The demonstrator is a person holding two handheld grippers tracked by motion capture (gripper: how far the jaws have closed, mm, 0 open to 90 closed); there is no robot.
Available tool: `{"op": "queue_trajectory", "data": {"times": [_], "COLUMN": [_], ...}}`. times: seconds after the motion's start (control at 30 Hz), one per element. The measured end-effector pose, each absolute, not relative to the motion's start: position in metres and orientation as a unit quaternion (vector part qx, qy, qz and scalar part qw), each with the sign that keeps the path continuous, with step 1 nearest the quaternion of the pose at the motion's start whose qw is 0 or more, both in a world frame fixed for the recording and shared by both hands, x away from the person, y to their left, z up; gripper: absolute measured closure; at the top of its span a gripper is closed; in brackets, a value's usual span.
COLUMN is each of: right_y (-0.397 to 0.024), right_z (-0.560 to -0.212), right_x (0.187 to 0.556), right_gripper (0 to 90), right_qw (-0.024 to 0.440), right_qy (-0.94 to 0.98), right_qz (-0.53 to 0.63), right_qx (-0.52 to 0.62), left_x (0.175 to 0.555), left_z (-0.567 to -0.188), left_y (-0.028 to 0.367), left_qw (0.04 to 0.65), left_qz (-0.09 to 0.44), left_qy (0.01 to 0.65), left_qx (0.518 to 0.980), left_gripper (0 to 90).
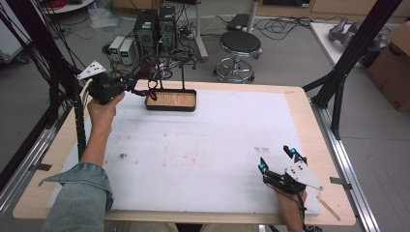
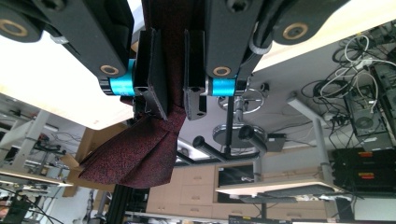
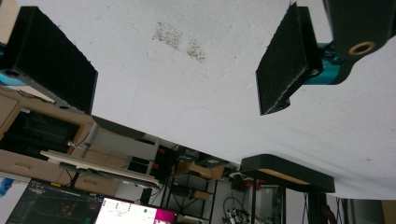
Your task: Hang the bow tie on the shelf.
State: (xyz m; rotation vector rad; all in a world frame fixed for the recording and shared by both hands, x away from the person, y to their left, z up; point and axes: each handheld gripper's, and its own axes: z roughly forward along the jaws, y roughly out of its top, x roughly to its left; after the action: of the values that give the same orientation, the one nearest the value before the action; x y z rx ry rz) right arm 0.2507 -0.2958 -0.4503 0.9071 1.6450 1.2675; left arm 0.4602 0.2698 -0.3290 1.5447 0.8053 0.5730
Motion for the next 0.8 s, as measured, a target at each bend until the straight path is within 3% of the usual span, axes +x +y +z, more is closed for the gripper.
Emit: {"op": "queue_trajectory", "data": {"times": [0.8], "right_y": [-0.296], "right_z": [-0.450], "right_x": [0.251], "right_gripper": [11.9], "right_qw": [0.423], "right_qy": [0.657], "right_qz": [0.506], "right_qx": [0.364], "left_x": [0.484], "left_z": [-0.321], "left_y": [0.273], "left_qw": [0.613], "left_qz": [0.249], "left_qy": [0.381], "left_qx": [0.646], "left_gripper": [79.3]}}
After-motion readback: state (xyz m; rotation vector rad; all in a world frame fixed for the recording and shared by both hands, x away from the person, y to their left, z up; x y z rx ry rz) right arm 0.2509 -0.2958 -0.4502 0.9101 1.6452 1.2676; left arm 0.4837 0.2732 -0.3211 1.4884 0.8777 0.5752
